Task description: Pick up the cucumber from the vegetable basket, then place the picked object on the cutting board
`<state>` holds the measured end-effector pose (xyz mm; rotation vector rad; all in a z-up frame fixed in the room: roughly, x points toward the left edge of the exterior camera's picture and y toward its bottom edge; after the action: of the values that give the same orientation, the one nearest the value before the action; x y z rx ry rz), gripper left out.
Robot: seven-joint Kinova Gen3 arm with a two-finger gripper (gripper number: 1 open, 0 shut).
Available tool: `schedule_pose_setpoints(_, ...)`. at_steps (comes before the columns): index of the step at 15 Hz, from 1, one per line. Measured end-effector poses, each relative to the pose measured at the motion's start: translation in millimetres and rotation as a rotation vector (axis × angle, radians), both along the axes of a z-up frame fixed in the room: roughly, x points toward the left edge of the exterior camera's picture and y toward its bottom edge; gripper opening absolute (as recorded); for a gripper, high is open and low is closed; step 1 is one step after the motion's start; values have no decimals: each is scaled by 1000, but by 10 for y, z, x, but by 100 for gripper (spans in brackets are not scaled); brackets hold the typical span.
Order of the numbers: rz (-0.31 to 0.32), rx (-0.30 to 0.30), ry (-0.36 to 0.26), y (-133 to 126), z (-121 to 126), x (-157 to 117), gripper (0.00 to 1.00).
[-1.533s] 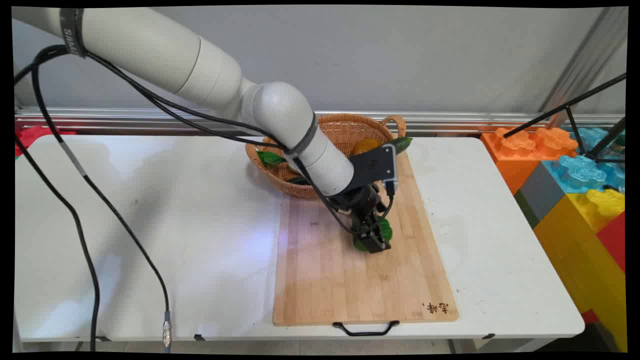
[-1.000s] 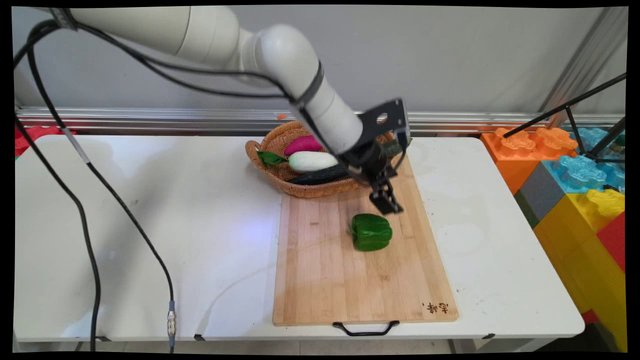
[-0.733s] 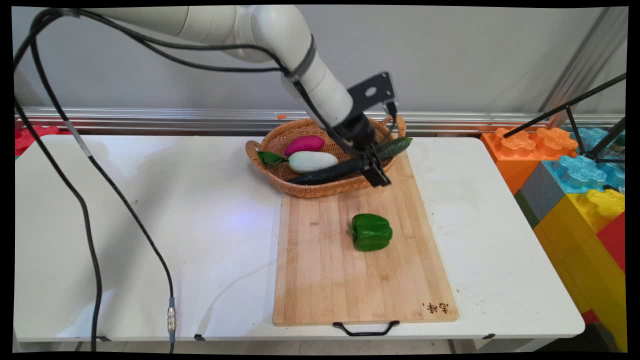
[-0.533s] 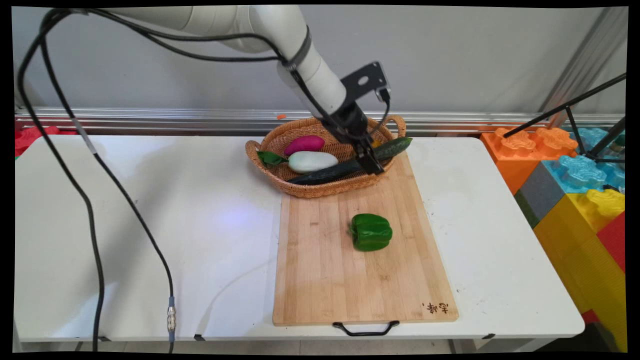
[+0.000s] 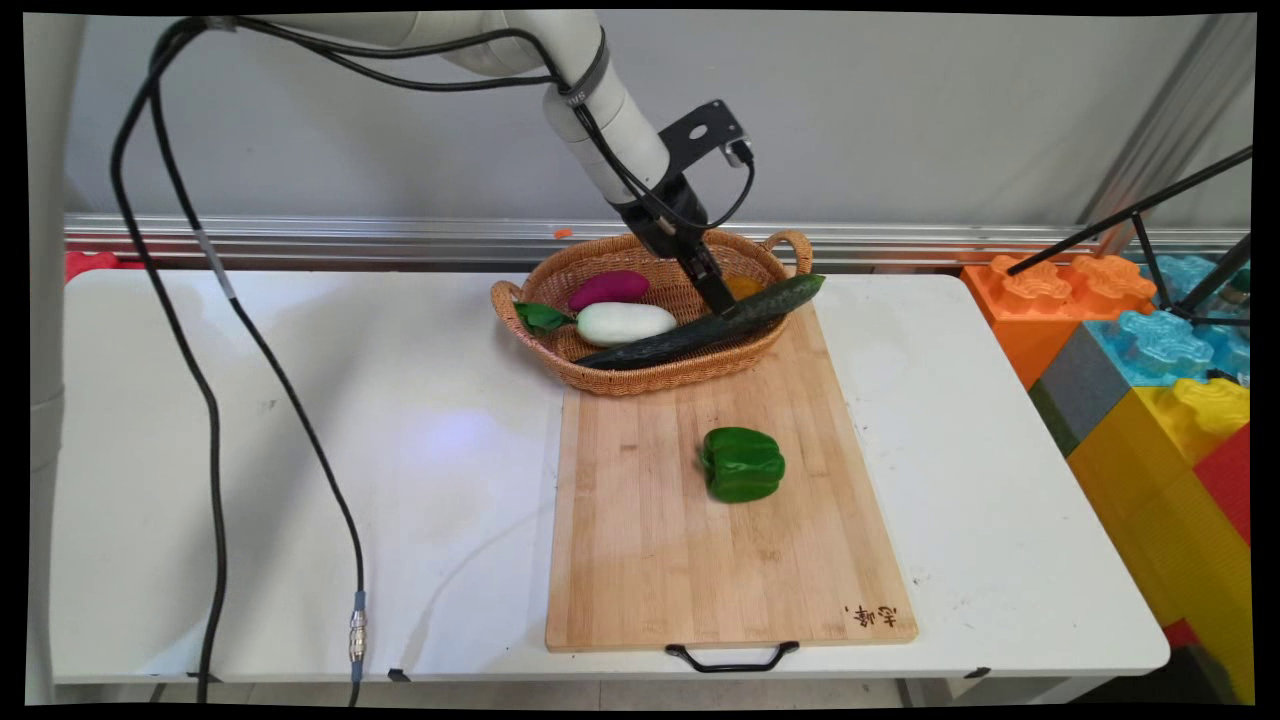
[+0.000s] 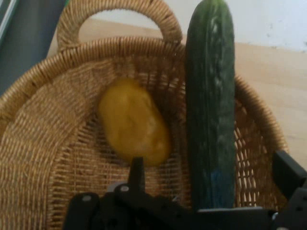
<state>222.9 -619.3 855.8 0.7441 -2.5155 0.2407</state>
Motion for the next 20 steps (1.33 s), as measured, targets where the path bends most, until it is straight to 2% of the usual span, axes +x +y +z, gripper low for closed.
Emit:
schedule_pose_setpoints(4,1,44,-2,-89,-141,53,100)
schedule_pose_setpoints(8,-29,76,5,-138,-299,54,100)
schedule_pose_setpoints(11,-59,78,6,-157,-382,53,100)
schedule_pose_setpoints(12,-71,73,4,-163,-396,53,0)
schedule_pose_setpoints(20,-132,41,-8,-148,-424,82,0)
